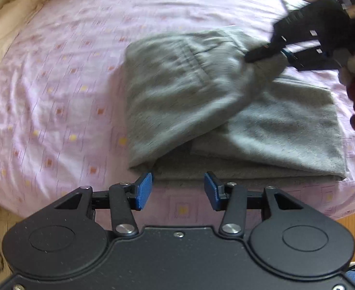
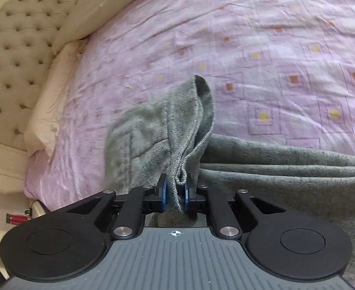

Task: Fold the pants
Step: 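Fold the held trouser edge over the stack with the right tool, then release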

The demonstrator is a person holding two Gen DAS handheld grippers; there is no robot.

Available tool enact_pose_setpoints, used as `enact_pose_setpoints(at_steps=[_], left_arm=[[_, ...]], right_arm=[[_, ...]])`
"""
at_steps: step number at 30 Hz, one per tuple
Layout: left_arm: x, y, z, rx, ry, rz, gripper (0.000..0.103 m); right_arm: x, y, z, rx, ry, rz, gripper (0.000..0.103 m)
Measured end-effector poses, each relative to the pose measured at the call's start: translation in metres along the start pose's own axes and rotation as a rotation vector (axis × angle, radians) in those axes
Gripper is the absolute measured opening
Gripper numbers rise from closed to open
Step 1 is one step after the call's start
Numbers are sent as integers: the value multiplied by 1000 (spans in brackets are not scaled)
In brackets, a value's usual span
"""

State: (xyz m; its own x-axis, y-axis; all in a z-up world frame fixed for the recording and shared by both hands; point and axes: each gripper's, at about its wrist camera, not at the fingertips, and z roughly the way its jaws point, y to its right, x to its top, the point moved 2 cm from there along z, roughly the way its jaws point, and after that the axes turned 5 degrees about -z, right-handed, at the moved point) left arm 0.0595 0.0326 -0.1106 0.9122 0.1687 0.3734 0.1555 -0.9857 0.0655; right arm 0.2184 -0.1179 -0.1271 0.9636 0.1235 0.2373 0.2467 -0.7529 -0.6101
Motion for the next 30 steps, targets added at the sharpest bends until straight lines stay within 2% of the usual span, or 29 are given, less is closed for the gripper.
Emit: enact_pose_setpoints(at_steps=[3, 6, 9, 12, 13, 15, 19, 20, 21, 23, 25, 27, 29, 30], left_arm=[[7, 30, 1, -61, 48, 106, 55], [12, 62, 11, -95, 71, 211, 57], [17, 76, 28, -58, 76, 226, 57], [16, 66, 52, 21, 16, 163, 57], [13, 58, 59, 42, -9, 141, 57], [4, 42, 65, 36, -46, 114, 61], [-12, 22, 61, 21, -83, 133, 59], [-14, 20, 59, 16, -95, 146, 59], [-16, 19, 57, 11, -113, 154, 58], [-20, 12, 52, -19, -148, 153, 58], [-22, 5, 45, -49, -169, 145, 58], [-22, -5, 34, -69, -169, 136, 58], [-19, -14, 22, -84, -153, 114, 58], [-16, -20, 16, -96, -141, 92, 58]], right_arm=[[10, -22, -27, 92, 45, -2, 12], [16, -42, -48, 130, 83, -24, 11], [17, -52, -61, 157, 119, -12, 10], [13, -55, -77, 153, 166, -6, 9], [10, -53, -84, 146, 181, -2, 9], [0, -41, -99, 113, 215, 25, 9], [-32, -3, -120, 4, 248, 113, 8], [-41, 11, -121, -27, 246, 146, 7], [-52, 26, -120, -73, 243, 175, 0], [-71, 57, -113, -131, 230, 247, 0], [-86, 84, -100, -153, 153, 314, 1], [-94, 93, -94, -186, 151, 318, 4], [-93, 93, -94, -194, 199, 263, 9], [-89, 92, -93, -195, 216, 245, 27]])
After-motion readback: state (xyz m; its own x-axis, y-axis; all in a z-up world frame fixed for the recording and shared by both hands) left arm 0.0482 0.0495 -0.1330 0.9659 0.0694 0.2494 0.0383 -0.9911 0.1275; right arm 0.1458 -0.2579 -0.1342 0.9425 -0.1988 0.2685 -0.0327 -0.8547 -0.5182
